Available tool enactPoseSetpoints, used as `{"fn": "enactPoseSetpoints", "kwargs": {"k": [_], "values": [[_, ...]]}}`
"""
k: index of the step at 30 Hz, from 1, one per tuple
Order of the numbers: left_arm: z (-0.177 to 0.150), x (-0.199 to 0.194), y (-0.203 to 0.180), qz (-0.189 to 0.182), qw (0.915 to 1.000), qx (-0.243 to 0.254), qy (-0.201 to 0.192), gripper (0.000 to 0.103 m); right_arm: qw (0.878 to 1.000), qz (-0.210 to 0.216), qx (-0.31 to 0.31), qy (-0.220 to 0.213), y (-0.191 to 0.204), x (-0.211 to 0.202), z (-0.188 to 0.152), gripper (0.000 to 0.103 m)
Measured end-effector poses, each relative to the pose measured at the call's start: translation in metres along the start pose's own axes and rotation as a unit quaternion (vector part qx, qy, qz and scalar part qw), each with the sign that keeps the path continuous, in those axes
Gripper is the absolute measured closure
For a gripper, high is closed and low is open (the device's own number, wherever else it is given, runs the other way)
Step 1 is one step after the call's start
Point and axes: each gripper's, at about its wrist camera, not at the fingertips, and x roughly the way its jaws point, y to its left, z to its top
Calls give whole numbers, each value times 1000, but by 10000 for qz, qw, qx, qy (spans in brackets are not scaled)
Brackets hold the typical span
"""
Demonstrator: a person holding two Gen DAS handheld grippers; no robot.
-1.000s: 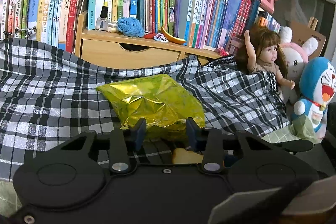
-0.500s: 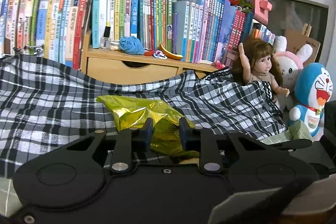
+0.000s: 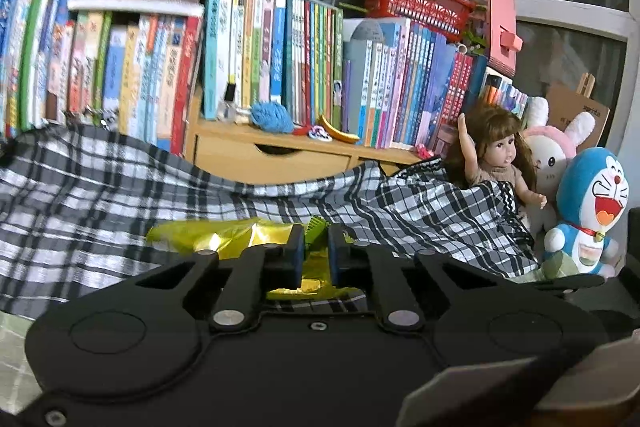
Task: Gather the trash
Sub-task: 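Lift the gold foil packet with the left gripper while the right lifts the bread crust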
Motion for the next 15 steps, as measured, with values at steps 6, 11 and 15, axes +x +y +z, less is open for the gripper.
{"fn": "enactPoseSetpoints", "kwargs": {"k": [6,11,15], "values": [[7,-36,-1,45,9998,-80,-188,101,9998,34,-175,-100,18,-28,11,91],[10,-66,3,173,9993,-208,-273,101,9996,91,-243,-116,34,-53,11,91],[8,-95,4,219,9988,-324,-305,101,9993,123,-353,-70,51,-72,5,91]]}}
